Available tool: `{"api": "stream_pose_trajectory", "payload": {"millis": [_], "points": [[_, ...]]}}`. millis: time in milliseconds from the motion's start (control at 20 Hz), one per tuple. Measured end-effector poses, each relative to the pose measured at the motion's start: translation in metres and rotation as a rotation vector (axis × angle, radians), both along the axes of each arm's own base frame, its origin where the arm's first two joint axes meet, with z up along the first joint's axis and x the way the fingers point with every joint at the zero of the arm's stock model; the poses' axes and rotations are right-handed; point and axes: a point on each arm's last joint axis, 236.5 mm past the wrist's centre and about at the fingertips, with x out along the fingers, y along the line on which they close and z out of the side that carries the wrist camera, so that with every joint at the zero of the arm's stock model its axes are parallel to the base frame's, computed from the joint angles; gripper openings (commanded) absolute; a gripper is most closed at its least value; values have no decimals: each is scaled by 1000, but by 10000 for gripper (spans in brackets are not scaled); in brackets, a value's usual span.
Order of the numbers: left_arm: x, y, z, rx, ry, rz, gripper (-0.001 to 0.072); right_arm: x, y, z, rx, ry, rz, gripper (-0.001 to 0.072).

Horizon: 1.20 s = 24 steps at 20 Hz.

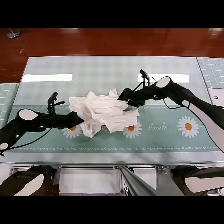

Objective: Fold the shirts.

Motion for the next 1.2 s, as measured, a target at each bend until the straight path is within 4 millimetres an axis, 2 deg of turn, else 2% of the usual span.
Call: {"api": "stream_pose_trajectory", "payload": {"millis": [50,100,150,250,350,450,550,650,750,900,950,1050,1100,1200], "points": [[0,0,0,0,0,0,21,-2,3,-1,2,3,9,371],[0,0,0,0,0,-1,21,-3,5,-1,4,5,18,154],[0,0,0,-1,1,-1,21,-5,8,-1,11,8,28,30],[0,-1,1,-2,-1,-6,21,-6,12,3,22,-11,59,30],[4,-1,7,-4,-21,-16,21,-4,18,14,41,-37,97,29],[20,0,26,-10,-77,-17,21,6,21,40,56,-99,134,29],[46,5,59,-18,-169,-5,21,23,20,79,48,-201,155,29],[75,13,106,-21,-292,16,21,42,12,129,16,-329,156,29],[102,24,164,-18,-435,37,21,58,-2,187,-32,-473,139,28],[132,43,274,-4,-682,79,21,63,-30,295,-105,-727,90,29],[136,48,318,2,-779,89,21,58,-42,337,-129,-825,63,28],[131,57,404,23,-972,105,21,35,-66,418,-171,-1015,7,29],[121,60,448,35,-1073,111,21,16,-79,456,-190,-1109,-22,29],[91,61,519,58,-1247,110,21,-30,-102,518,-214,-1263,-71,29]]}}
